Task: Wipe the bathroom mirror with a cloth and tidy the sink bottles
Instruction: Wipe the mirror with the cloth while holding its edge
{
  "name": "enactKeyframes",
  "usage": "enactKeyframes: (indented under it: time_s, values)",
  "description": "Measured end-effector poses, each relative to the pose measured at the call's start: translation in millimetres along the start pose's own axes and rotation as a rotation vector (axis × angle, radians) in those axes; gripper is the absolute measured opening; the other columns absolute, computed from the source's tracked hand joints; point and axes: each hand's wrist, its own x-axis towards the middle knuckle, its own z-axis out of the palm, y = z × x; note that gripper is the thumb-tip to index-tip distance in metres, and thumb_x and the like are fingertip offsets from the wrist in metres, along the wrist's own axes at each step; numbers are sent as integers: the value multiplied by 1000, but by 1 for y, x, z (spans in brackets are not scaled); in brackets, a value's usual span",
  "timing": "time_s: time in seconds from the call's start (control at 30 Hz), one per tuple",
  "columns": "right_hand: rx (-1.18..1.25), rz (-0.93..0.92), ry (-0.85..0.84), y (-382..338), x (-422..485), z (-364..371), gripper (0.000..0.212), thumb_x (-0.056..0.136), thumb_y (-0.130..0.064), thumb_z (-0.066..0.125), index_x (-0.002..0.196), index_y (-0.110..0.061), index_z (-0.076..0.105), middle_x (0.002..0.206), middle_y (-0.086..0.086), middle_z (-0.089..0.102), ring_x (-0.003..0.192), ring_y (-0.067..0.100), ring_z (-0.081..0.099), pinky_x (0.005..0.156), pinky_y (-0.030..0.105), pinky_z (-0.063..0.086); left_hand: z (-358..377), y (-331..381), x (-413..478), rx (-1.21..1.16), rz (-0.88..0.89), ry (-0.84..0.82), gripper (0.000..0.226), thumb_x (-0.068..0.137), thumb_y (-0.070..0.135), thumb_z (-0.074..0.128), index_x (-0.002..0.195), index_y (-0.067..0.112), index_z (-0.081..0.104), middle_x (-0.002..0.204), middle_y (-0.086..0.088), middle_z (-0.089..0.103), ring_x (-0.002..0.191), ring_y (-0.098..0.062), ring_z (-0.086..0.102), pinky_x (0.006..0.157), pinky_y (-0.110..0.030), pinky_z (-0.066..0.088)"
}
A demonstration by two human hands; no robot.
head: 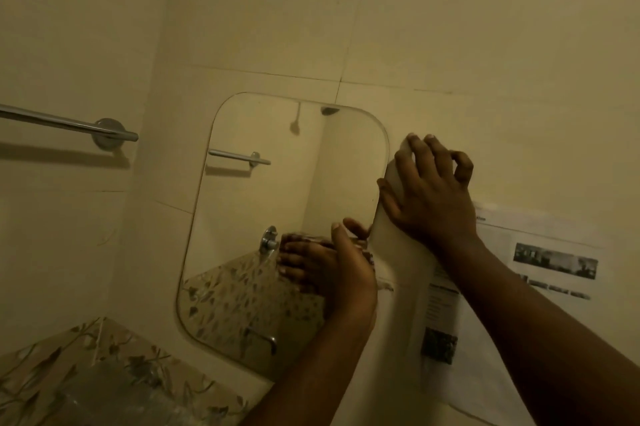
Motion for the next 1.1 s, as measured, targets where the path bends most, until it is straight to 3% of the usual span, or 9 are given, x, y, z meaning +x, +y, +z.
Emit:
enactKeyframes:
  time_s: [0.13, 0.2, 0.3, 0.47, 0.67, 0.77, 0.9, 1.1]
  values:
    - [25, 7, -19, -2, -1, -1, 59, 102, -56, 43, 137, -9, 47, 155, 20, 49, 147, 40, 42, 112, 52, 30, 14, 29, 1, 96, 182, -10, 95, 108, 61, 38, 168, 12, -18, 177, -9, -26, 162, -30, -29, 127, -48, -22]
    - [21, 1, -14, -2, -1, -2, 59, 102, -56, 43, 137, -9, 48, 155, 20, 49, 147, 40, 42, 111, 52, 29, 22, 35, -1, 166, 352, -31, 95, 107, 67, 33, 168, 16, -19, 176, -6, -29, 160, -25, -34, 121, -43, -28]
    - [29, -14, -13, 0, -2, -1, 59, 101, -55, 45, 137, -8, 47, 156, 21, 47, 148, 41, 41, 112, 51, 27, 26, 32, 3, 255, 655, -57, 92, 102, 72, 17, 168, 20, -19, 176, -1, -31, 158, -18, -39, 126, -42, -29]
    - [6, -13, 10, 1, -3, 1, 52, 105, -51, 43, 135, -9, 48, 154, 20, 48, 147, 40, 42, 113, 51, 25, 14, 23, 34, 503, 1172, -82, 87, 104, 71, 3, 170, 16, -10, 179, -4, -21, 164, -22, -26, 132, -46, -18]
    - [54, -12, 11, 0, -2, 1, 55, 102, -52, 47, 139, -12, 44, 154, 19, 48, 147, 39, 41, 112, 51, 26, -10, 51, 92, 757, 1741, -177, 93, 104, 73, 19, 171, 10, 7, 181, -11, -2, 168, -29, -5, 134, -58, 9]
    - [63, -3, 16, -1, -2, 3, 57, 100, -54, 45, 139, -13, 44, 155, 19, 48, 147, 39, 41, 109, 51, 29, -24, 78, 116, 897, 1973, -205, 93, 104, 71, 26, 170, 6, 16, 180, -15, 9, 168, -32, 5, 135, -56, 12]
    - [63, -5, 34, 1, -2, 4, 55, 100, -54, 44, 136, -13, 45, 154, 19, 48, 145, 40, 42, 107, 50, 28, -34, 104, 132, 962, 2110, -251, 89, 105, 67, 34, 170, 8, 19, 179, -15, 12, 167, -33, 7, 136, -54, 10]
    - [66, -11, 19, 0, -1, 4, 56, 99, -52, 46, 134, -9, 46, 154, 21, 46, 146, 41, 39, 108, 51, 29, -40, 116, 144, 991, 2131, -200, 87, 105, 65, 46, 169, 11, 25, 178, -14, 19, 167, -32, 13, 135, -53, 13]
